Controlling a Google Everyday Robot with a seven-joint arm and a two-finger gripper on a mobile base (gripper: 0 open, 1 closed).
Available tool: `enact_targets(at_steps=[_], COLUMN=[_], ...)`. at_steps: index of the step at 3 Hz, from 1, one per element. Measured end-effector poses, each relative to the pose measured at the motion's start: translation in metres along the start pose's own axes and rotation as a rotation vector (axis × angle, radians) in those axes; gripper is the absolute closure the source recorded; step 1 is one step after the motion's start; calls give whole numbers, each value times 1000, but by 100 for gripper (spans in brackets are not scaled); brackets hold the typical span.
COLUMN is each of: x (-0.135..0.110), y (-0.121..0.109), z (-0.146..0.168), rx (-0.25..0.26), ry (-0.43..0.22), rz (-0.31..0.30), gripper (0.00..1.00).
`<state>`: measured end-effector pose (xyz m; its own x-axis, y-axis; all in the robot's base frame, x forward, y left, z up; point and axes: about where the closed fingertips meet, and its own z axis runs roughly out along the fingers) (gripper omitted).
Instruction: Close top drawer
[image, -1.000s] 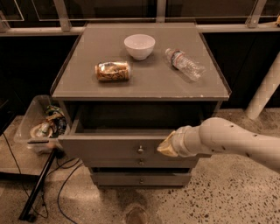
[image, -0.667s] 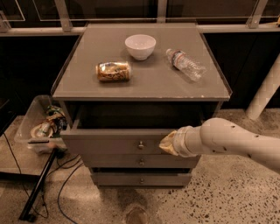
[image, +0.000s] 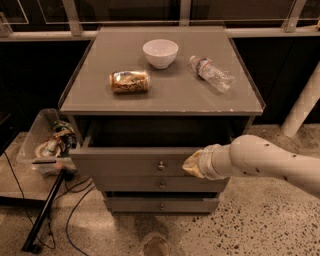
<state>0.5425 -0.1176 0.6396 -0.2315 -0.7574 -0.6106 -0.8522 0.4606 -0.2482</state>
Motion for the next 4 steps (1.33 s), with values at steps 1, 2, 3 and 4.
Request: enact_targets(at_steps=[1, 2, 3, 4], x=[0, 0, 0, 0], y=[0, 0, 0, 0], z=[0, 0, 0, 0], rx=[0, 0, 0, 0], ry=[0, 0, 0, 0], rz=[0, 0, 0, 0], gripper=[36, 12, 0, 0])
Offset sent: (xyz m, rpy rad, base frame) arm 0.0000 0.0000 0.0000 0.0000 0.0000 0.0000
